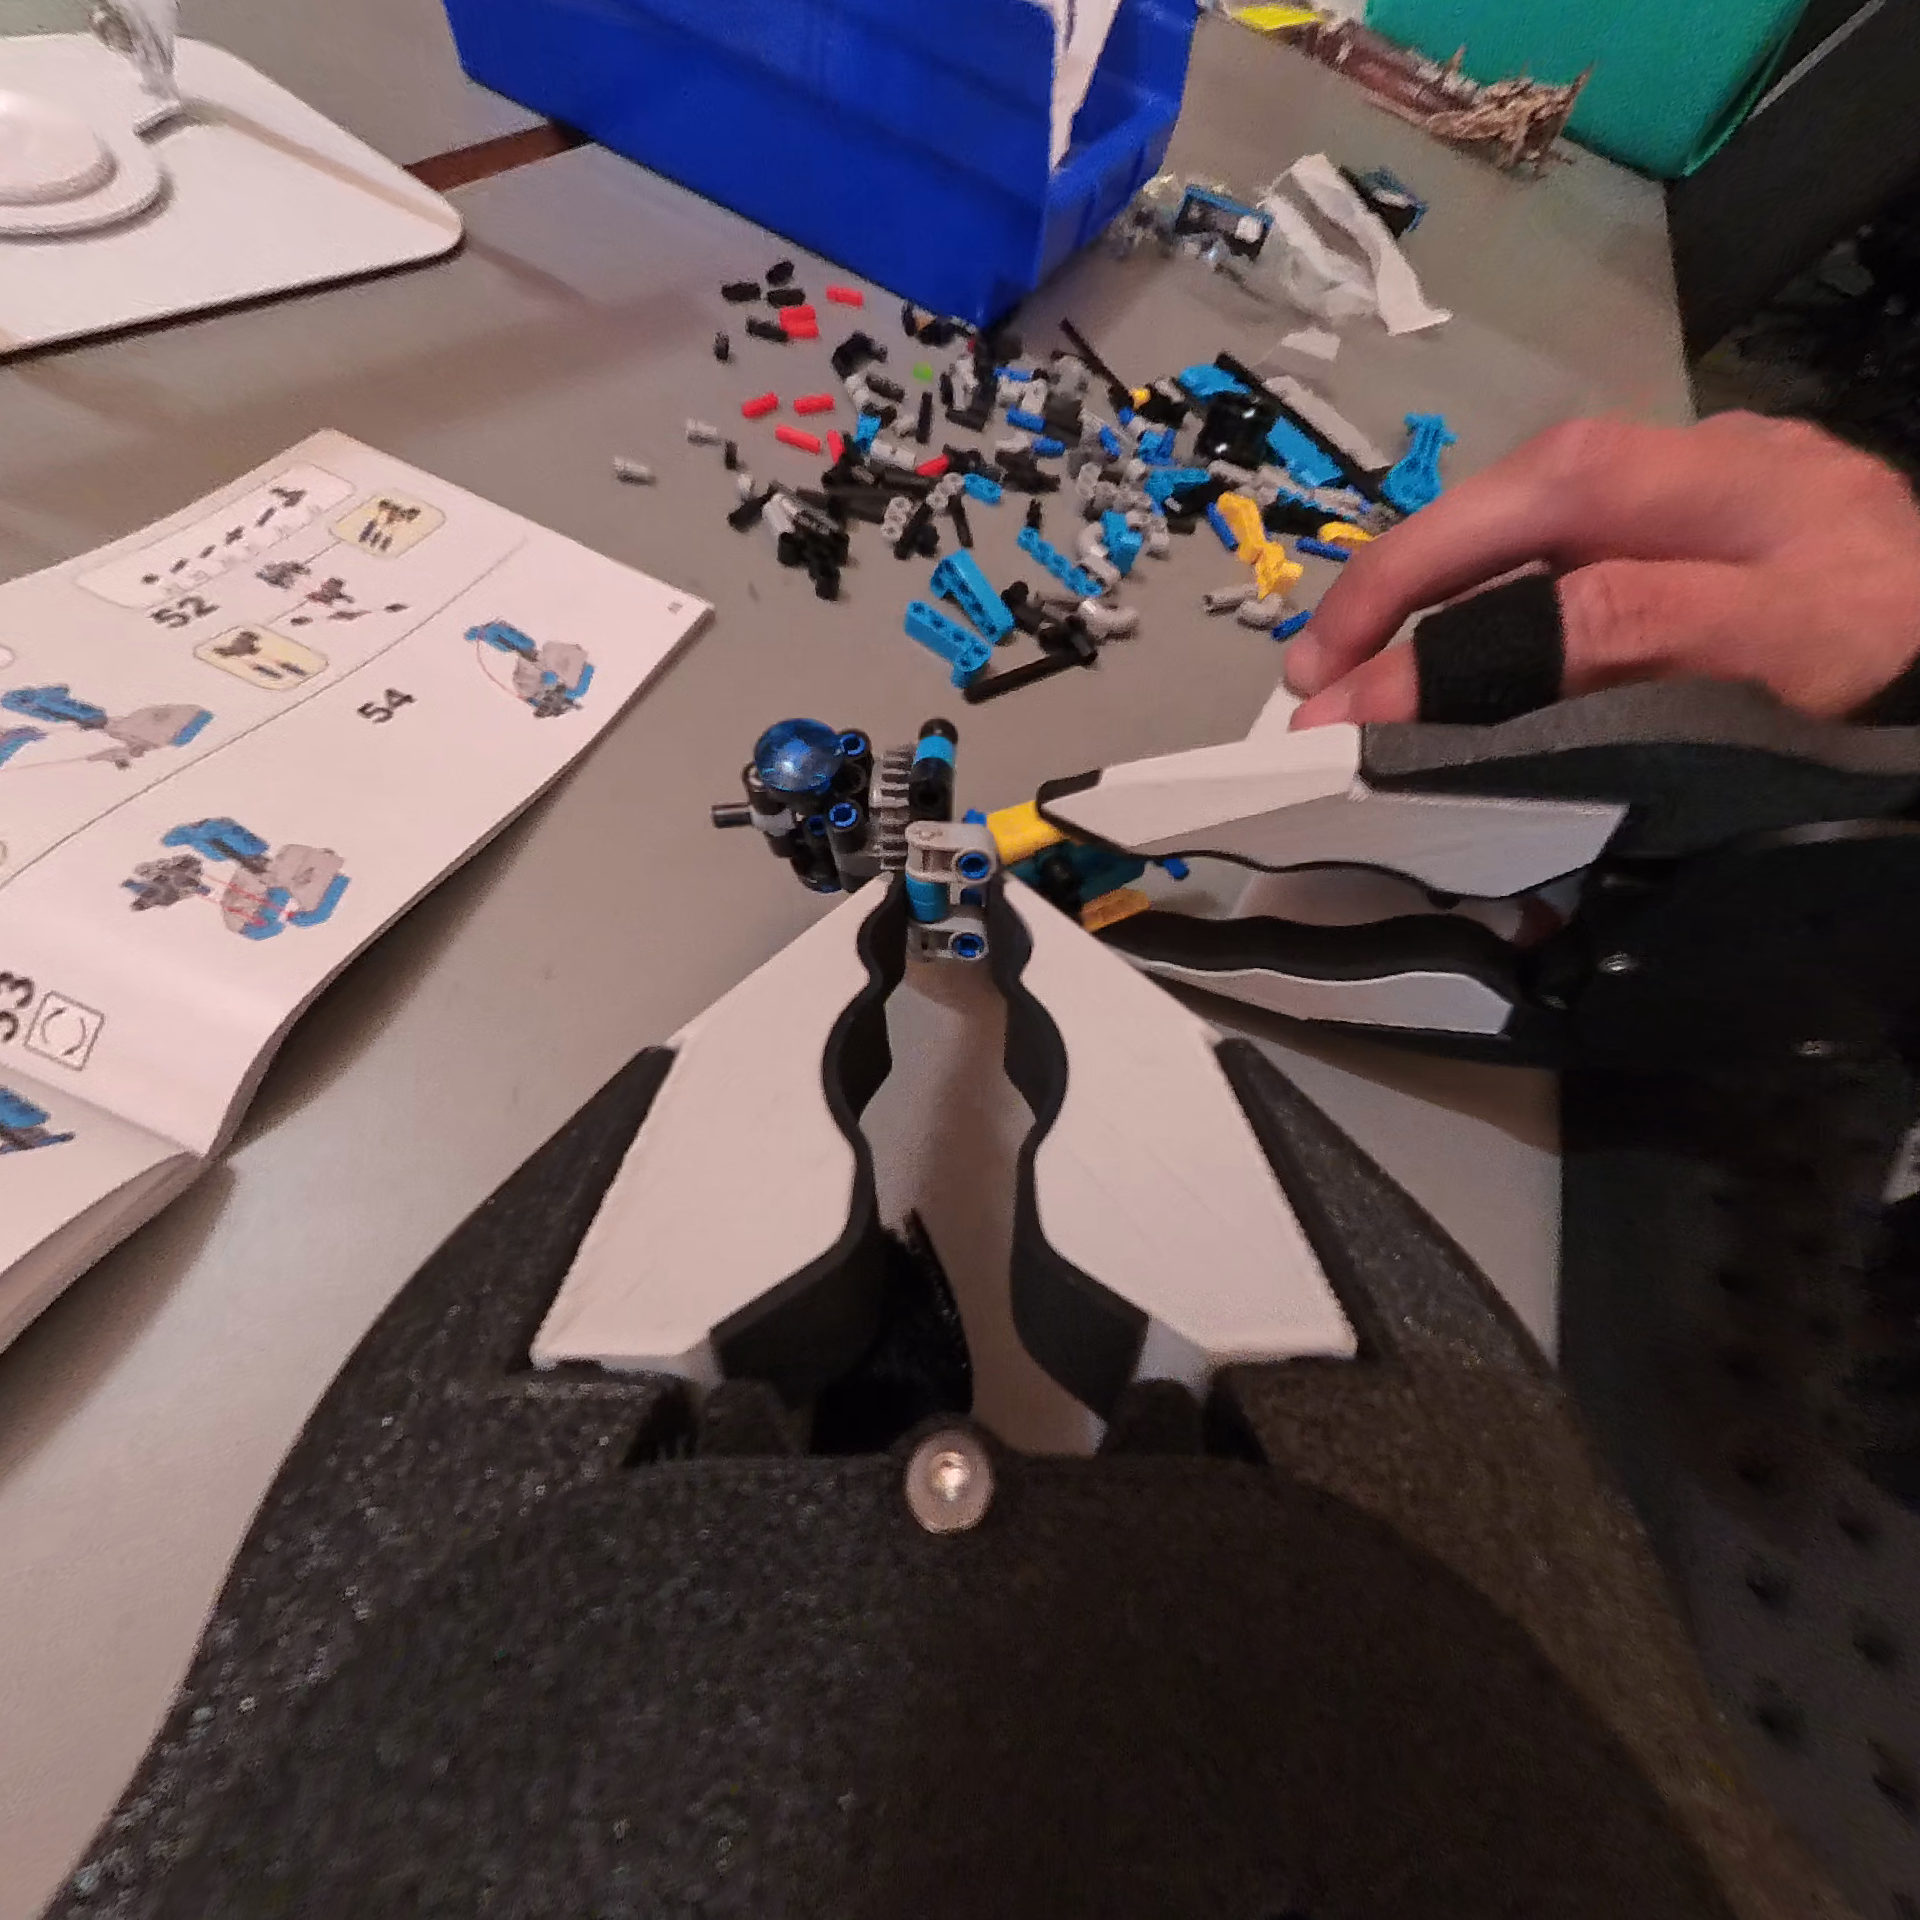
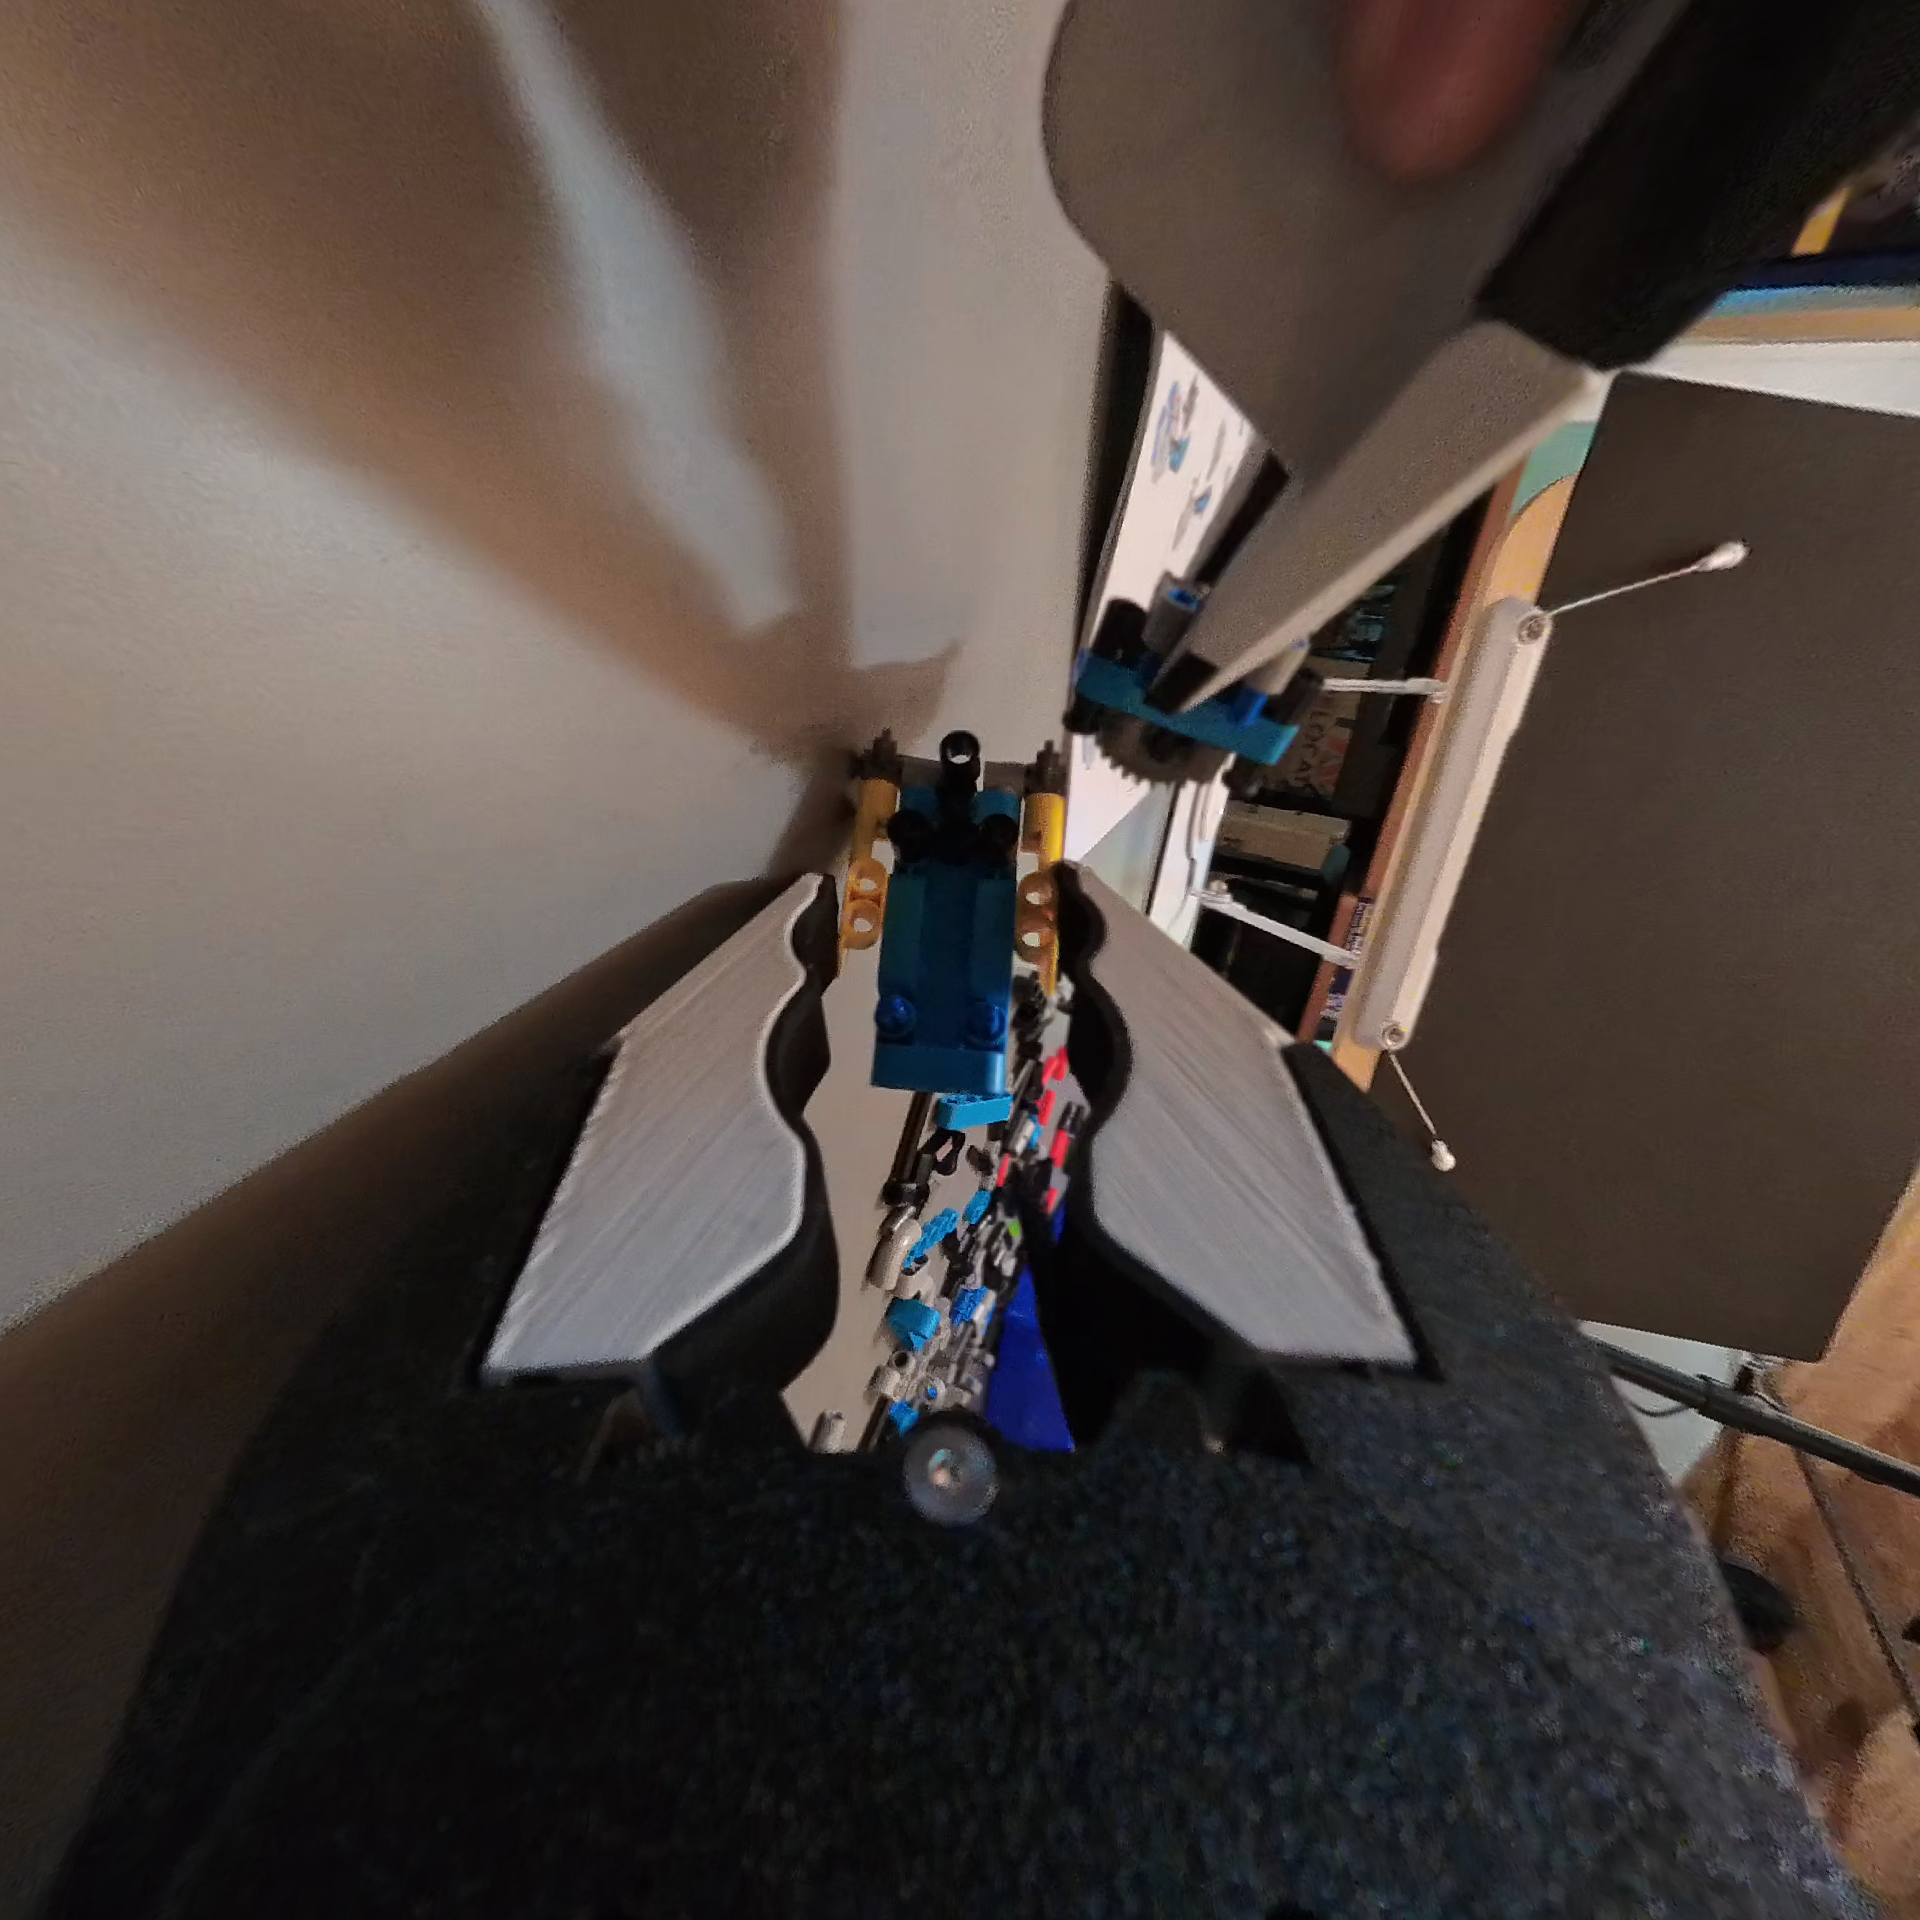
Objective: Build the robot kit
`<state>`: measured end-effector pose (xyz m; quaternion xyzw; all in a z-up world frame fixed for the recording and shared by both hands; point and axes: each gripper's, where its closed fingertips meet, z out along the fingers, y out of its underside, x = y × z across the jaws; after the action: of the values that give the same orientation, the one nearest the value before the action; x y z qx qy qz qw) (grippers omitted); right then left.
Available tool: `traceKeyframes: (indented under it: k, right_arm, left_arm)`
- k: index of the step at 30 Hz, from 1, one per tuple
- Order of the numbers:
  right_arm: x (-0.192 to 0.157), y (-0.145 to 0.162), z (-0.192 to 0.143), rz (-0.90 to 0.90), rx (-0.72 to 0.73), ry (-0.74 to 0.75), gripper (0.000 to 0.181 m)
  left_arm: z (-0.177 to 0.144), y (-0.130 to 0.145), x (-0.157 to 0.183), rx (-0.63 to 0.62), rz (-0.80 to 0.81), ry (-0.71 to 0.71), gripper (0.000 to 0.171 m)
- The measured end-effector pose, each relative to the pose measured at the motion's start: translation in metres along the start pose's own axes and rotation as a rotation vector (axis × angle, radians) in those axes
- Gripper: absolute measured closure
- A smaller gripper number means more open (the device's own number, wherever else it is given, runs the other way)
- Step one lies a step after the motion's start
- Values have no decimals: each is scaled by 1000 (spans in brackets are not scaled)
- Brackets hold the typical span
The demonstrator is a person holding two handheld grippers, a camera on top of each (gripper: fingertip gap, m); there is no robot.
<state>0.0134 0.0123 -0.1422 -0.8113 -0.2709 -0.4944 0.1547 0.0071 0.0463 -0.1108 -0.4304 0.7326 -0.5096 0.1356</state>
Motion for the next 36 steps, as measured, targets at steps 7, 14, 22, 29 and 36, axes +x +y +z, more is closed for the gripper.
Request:
traceKeyframes:
  k: [7, 14, 22, 29, 36]
  right_arm:
    - [0, -1, -2, -40, 8, 38, 138]
    - [4, -6, -10, 85, 95, 68, 124]
    - [24, -4, -22, 804, 483, -480, 146]
    - [21, 9, 14, 930, 583, -1027, 142]
    - [0, -6, 23, 782, 554, -1033, 133]
  left_arm:
    - [4, 5, 6, -25, 56, -3, 157]
    - [5, 6, 10, -30, 59, 10, 157]
    - [-7, 5, -14, -32, 7, -66, 157]
    - [-23, 2, -32, 19, -84, -77, 157]
    - [-15, 13, -20, -58, -30, -46, 157]
